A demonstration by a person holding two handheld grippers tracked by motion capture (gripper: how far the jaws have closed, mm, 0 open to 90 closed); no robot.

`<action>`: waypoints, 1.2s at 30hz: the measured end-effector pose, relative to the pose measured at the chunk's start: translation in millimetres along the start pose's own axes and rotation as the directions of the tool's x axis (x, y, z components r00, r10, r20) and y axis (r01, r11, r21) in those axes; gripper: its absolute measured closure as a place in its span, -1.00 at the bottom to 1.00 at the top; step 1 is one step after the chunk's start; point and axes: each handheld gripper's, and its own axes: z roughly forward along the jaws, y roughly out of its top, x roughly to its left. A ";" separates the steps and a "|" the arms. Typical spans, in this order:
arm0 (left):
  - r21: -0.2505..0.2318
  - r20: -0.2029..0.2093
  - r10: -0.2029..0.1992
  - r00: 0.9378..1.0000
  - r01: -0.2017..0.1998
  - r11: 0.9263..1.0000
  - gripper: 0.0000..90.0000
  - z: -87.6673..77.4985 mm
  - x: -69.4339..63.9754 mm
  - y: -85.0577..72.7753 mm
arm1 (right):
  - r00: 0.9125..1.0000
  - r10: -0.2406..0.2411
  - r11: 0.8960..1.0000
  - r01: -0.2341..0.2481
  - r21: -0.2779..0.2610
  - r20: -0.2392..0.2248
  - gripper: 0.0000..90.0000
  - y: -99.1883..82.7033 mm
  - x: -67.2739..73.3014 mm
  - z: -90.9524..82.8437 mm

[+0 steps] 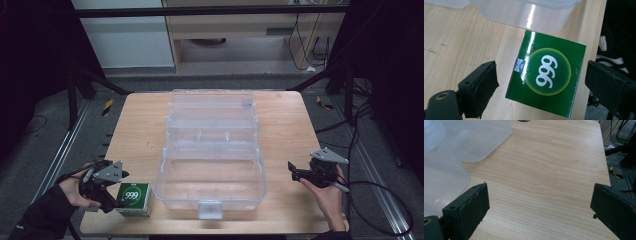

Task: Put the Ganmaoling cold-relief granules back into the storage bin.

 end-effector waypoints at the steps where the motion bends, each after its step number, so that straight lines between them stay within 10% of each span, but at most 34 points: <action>1: 0.004 -0.001 0.003 1.000 -0.003 1.000 -0.78 0.6 -0.1 0.3 | 1.000 -0.002 1.000 0.002 0.001 0.001 -0.95 -0.1 0.0 0.2; 36: 0.095 0.040 0.083 0.996 -0.087 0.992 -0.84 34.9 -4.4 4.5 | 1.000 -0.030 0.999 0.030 0.041 -0.009 -0.96 -3.3 3.6 5.6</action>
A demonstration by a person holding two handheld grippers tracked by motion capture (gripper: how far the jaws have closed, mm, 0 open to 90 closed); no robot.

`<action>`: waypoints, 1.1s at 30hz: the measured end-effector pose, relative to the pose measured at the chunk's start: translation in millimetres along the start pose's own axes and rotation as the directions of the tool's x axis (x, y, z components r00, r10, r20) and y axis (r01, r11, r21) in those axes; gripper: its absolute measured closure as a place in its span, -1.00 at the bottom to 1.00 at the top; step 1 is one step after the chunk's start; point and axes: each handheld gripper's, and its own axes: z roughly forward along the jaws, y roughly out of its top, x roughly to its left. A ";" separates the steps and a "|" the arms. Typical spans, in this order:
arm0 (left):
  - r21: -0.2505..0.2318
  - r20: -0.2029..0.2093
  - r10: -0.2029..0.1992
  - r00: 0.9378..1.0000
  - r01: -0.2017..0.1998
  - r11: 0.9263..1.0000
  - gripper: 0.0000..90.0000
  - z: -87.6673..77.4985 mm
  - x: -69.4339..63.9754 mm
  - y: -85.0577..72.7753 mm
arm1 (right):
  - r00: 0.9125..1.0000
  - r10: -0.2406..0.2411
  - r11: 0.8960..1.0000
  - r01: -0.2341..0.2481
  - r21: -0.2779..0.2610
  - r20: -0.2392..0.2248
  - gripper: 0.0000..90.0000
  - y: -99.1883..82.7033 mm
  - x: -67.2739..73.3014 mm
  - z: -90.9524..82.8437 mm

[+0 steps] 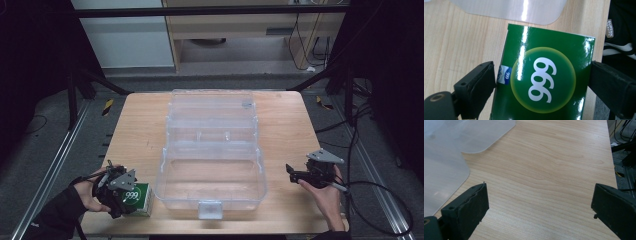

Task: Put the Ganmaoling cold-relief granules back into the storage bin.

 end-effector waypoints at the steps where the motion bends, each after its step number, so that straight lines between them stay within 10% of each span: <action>1: 0.003 0.003 0.002 1.000 -0.002 1.000 -0.84 1.1 0.4 0.0 | 1.000 0.000 1.000 0.000 0.000 -0.002 -0.96 0.0 0.2 0.1; 33: -0.002 0.063 0.010 0.998 -0.010 1.000 -0.68 19.4 5.3 -4.0 | 1.000 -0.029 0.999 0.029 0.034 -0.012 -0.96 -2.7 2.3 4.9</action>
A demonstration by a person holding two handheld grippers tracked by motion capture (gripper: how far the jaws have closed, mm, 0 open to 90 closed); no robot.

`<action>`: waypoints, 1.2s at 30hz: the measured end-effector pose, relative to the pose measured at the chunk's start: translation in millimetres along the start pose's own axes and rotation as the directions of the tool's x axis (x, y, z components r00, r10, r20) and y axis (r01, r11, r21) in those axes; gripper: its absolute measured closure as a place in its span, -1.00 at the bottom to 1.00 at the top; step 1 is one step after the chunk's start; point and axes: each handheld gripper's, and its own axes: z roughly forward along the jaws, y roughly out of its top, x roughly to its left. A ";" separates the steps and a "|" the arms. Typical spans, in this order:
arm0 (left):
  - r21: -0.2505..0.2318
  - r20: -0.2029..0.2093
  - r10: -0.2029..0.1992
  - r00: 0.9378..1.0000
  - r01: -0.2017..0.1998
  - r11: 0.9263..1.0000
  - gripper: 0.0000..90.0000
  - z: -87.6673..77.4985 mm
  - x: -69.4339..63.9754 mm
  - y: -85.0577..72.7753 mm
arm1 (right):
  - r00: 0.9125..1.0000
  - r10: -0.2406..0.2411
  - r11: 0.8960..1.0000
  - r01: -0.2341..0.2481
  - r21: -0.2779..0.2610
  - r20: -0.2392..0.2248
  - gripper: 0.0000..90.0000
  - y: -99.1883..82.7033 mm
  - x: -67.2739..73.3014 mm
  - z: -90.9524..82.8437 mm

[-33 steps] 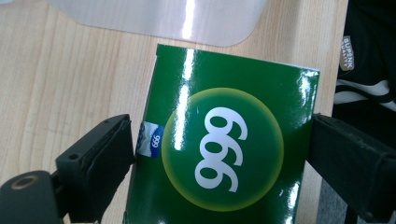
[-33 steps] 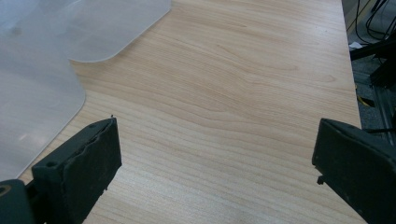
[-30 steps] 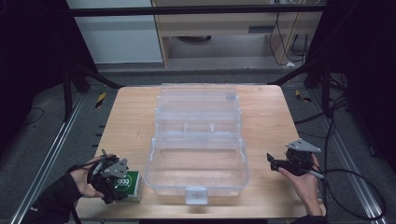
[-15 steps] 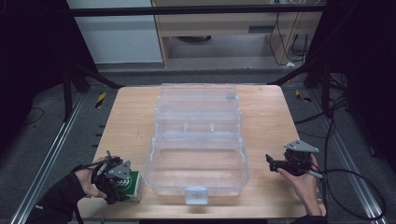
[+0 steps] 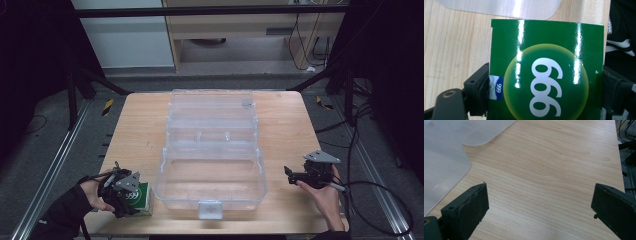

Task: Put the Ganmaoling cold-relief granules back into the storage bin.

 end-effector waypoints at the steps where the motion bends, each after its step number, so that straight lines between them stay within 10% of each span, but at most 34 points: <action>1: 0.000 -0.001 -0.005 1.000 0.005 1.000 -0.68 -0.5 -0.2 0.0 | 1.000 0.003 1.000 -0.003 0.000 -0.004 -0.96 -0.1 0.2 0.1; 18: -0.096 -0.019 -0.073 0.997 0.071 0.993 -0.67 -43.2 -4.2 6.8 | 1.000 0.005 1.000 -0.005 0.012 -0.008 -0.96 -2.1 0.3 1.3; 36: -0.139 -0.086 -0.028 0.996 0.016 0.990 -0.66 -92.5 -6.3 28.0 | 1.000 -0.006 1.000 0.006 0.016 -0.010 -0.96 -2.4 1.0 2.1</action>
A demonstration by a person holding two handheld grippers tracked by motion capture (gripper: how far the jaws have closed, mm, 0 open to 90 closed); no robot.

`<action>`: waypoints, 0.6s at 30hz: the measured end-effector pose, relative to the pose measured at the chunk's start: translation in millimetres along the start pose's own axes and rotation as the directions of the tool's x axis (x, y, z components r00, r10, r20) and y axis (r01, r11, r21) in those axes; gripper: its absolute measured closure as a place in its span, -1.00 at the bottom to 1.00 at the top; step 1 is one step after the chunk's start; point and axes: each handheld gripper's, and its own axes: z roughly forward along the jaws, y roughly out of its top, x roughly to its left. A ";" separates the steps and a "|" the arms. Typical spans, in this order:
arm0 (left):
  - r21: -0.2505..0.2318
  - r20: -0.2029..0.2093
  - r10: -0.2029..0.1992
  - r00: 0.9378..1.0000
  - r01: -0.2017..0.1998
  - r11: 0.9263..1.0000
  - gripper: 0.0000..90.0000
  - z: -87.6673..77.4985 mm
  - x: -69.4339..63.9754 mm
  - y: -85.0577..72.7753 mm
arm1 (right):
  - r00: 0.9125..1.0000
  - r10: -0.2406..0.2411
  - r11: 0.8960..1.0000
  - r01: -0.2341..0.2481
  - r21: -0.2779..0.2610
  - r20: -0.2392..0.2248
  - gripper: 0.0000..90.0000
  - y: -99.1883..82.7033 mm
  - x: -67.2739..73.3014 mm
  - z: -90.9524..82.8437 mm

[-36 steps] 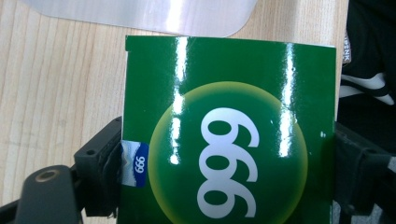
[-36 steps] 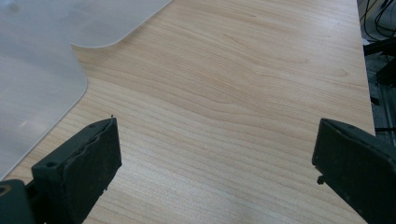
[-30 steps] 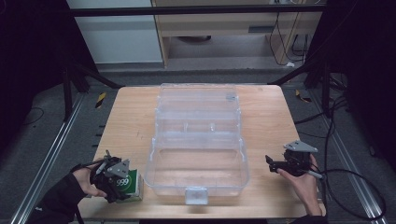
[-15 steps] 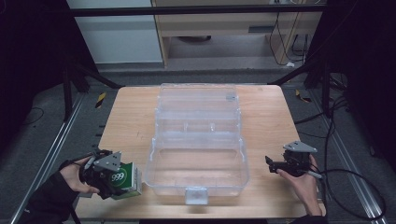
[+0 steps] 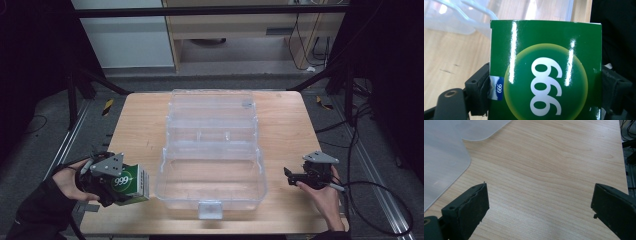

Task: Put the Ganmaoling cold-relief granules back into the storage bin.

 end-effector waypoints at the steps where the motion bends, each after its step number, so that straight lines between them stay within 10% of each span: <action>1: 0.000 -0.003 0.002 1.000 -0.002 1.000 -0.66 -2.2 0.4 2.2 | 1.000 0.000 1.000 0.000 0.001 0.000 -0.96 0.0 0.1 0.1; 18: 0.000 -0.020 0.049 0.999 -0.049 0.999 -0.66 -15.2 6.8 42.9 | 1.000 -0.009 1.000 0.009 0.001 0.003 -0.96 -0.4 -0.3 -0.2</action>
